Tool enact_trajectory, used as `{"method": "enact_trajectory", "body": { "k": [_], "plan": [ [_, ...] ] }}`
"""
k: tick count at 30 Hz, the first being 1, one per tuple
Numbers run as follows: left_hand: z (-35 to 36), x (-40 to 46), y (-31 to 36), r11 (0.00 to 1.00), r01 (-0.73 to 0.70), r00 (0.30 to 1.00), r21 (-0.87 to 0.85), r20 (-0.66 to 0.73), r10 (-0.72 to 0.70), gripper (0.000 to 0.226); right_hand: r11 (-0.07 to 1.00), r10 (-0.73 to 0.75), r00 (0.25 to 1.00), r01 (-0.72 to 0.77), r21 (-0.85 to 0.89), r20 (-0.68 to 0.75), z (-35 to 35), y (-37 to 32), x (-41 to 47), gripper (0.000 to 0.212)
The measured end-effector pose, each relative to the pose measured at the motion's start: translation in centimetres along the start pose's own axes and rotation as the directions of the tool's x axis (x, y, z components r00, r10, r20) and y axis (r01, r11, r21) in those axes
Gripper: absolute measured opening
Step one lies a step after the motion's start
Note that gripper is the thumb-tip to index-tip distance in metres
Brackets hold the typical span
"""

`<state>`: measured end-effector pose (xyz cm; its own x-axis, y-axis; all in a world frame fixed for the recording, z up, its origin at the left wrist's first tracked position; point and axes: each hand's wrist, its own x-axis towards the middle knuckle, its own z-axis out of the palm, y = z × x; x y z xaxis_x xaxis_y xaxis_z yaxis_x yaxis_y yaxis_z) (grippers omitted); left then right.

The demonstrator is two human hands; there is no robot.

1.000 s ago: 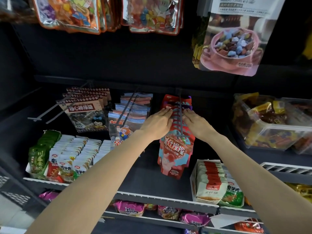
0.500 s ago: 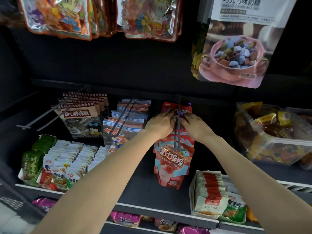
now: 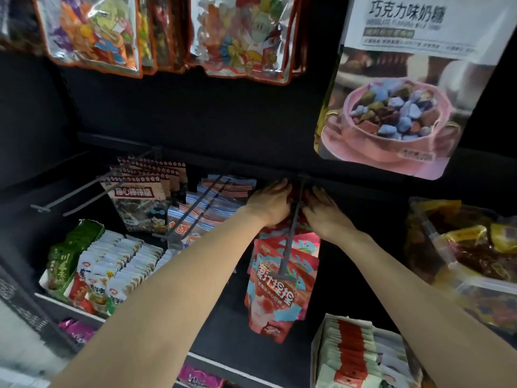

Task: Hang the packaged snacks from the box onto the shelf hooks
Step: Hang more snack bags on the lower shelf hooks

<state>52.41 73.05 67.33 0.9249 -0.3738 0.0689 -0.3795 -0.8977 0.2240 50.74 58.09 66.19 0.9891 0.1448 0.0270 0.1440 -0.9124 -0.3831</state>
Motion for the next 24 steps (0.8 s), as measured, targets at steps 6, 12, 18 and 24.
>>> {"method": "enact_trajectory", "body": {
  "k": [6, 12, 18, 24],
  "plan": [
    [0.7, 0.5, -0.4, 0.992, 0.104, 0.994, -0.074, 0.046, -0.101, 0.05, 1.0, 0.008, 1.0, -0.008, 0.024, 0.022, -0.4, 0.3, 0.5, 0.053],
    [-0.1, -1.4, 0.7, 0.962, 0.036, 0.982, -0.269, -0.171, -0.084, 0.041, 0.99, -0.049, 0.994, 0.062, 0.123, -0.102, -1.8, -0.9, -1.2, 0.036],
    [0.4, -7.1, -0.3, 0.95, -0.071, 0.92, -0.305, -0.389, -0.056, 0.023, 0.949, -0.103, 0.973, 0.157, 0.272, -0.204, -0.9, -1.8, -6.6, 0.033],
    [1.2, -12.1, -0.9, 0.964, -0.225, 0.923, -0.145, -0.35, 0.162, 0.032, 0.976, -0.091, 0.977, 0.126, 0.176, -0.193, 0.7, -3.6, -10.9, 0.047]
  ]
}}
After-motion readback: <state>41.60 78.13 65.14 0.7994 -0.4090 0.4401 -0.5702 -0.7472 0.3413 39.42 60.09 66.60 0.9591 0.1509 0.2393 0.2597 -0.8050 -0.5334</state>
